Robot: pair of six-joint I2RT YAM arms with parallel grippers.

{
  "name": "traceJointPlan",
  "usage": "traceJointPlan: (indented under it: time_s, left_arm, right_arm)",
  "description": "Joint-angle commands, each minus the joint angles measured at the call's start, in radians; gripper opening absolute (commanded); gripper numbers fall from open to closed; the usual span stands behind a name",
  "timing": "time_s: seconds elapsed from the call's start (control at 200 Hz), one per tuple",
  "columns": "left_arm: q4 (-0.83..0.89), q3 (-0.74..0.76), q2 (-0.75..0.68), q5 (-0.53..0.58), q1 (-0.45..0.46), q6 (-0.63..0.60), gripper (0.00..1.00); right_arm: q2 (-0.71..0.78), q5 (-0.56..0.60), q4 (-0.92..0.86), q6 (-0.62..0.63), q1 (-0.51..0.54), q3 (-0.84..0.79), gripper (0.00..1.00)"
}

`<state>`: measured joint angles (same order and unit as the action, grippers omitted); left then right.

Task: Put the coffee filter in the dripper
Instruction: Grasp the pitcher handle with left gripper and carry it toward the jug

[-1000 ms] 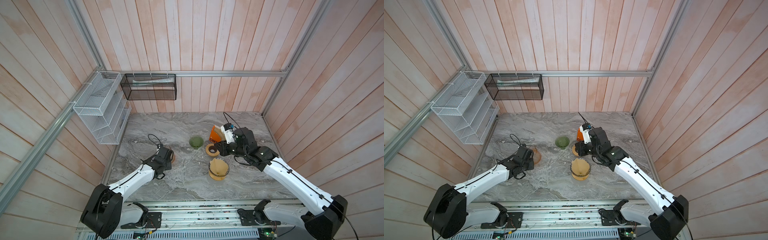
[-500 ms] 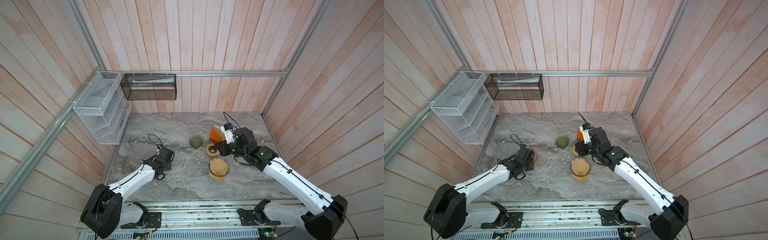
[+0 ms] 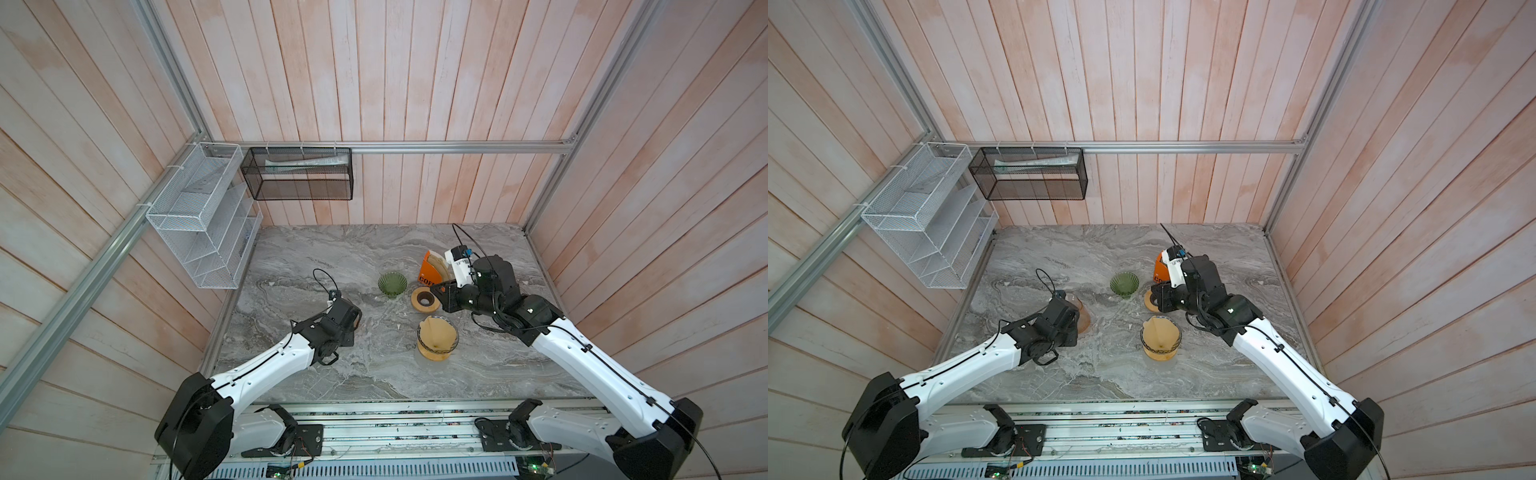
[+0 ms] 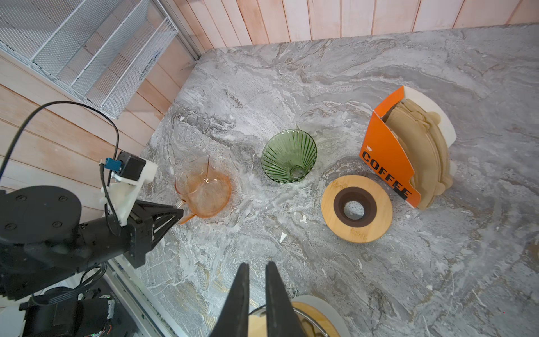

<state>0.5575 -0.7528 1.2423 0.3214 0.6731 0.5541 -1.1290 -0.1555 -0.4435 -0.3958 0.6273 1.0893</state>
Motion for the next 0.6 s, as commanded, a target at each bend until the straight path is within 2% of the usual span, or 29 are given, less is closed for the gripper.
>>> traceJointPlan:
  time_s: [0.0, 0.43, 0.45, 0.595]
  left_arm:
    - [0.012, -0.05, -0.028, 0.019, 0.046, 0.049, 0.01]
    - [0.062, -0.071, 0.015, 0.078, 0.273, 0.199, 0.01]
    - [0.067, -0.074, 0.017, 0.082, 0.309, 0.206, 0.01]
    - [0.108, -0.086, 0.031, 0.113, 0.39, 0.267, 0.01]
  right_arm:
    - [0.028, 0.011, -0.014, -0.013, -0.004, -0.002, 0.14]
    - [0.111, 0.021, -0.041, -0.04, -0.003, -0.043, 0.14]
    - [0.114, 0.022, -0.042, -0.041, -0.003, -0.045, 0.14]
    - [0.136, 0.021, -0.046, -0.055, -0.003, -0.064, 0.14]
